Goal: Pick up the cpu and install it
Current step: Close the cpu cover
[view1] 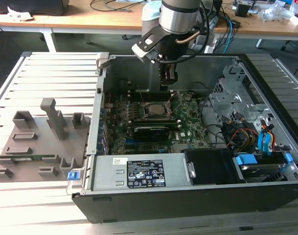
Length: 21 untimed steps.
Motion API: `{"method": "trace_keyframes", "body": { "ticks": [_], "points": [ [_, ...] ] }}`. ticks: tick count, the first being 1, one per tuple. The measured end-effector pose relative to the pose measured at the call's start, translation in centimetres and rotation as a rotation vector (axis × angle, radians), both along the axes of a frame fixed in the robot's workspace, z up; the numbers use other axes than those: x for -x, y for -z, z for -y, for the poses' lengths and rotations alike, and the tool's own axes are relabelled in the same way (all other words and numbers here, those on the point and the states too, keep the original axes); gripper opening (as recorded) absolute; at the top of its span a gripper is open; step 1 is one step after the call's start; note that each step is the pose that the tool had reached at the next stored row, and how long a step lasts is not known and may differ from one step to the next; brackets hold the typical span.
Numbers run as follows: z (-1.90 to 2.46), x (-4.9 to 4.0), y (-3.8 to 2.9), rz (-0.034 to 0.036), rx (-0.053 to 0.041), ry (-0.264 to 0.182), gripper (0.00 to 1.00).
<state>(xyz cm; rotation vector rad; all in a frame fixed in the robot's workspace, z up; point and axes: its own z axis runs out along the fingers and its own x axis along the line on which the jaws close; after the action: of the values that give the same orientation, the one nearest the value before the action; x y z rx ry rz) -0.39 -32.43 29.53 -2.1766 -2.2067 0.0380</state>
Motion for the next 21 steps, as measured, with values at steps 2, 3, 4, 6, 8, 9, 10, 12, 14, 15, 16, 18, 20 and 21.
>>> {"method": "trace_keyframes", "body": {
  "ticks": [2,3,4,6,8,9,10,12,14,15,16,18,20,21],
  "points": [
    [-0.01,-0.91,0.01,-0.0008,0.0,0.0,0.11],
    [-0.02,-2.11,0.05,-0.0024,-0.0003,0.0,0.11],
    [-0.06,-3.57,0.12,-0.0067,-0.0002,0.0,0.11],
    [-0.09,-5.55,0.24,-0.0124,-0.0067,0.0,0.11],
    [-0.16,-7.55,1.31,-0.0141,-0.0144,-0.017,0.11],
    [-0.29,-7.76,2.35,-0.0142,-0.0141,-0.044,0.11],
    [-0.36,-7.75,3.16,-0.0143,-0.0141,-0.053,0.11],
    [-0.63,-7.72,3.94,-0.0144,-0.015,-0.059,0.11],
    [-0.81,-7.08,4.34,-0.0141,-0.0228,-0.067,0.11],
    [-0.81,-6.7,4.4,-0.014,-0.0234,-0.068,0.11],
    [-0.81,-6.01,4.47,-0.0141,-0.0238,-0.07,0.11],
    [-0.81,-4.71,4.51,-0.014,-0.0238,-0.07,0.11],
    [-0.81,-2.89,4.62,-0.0137,-0.0259,-0.07,0.11],
    [-0.81,-2.32,4.7,-0.0135,-0.0274,-0.07,0.11]
  ]
}}
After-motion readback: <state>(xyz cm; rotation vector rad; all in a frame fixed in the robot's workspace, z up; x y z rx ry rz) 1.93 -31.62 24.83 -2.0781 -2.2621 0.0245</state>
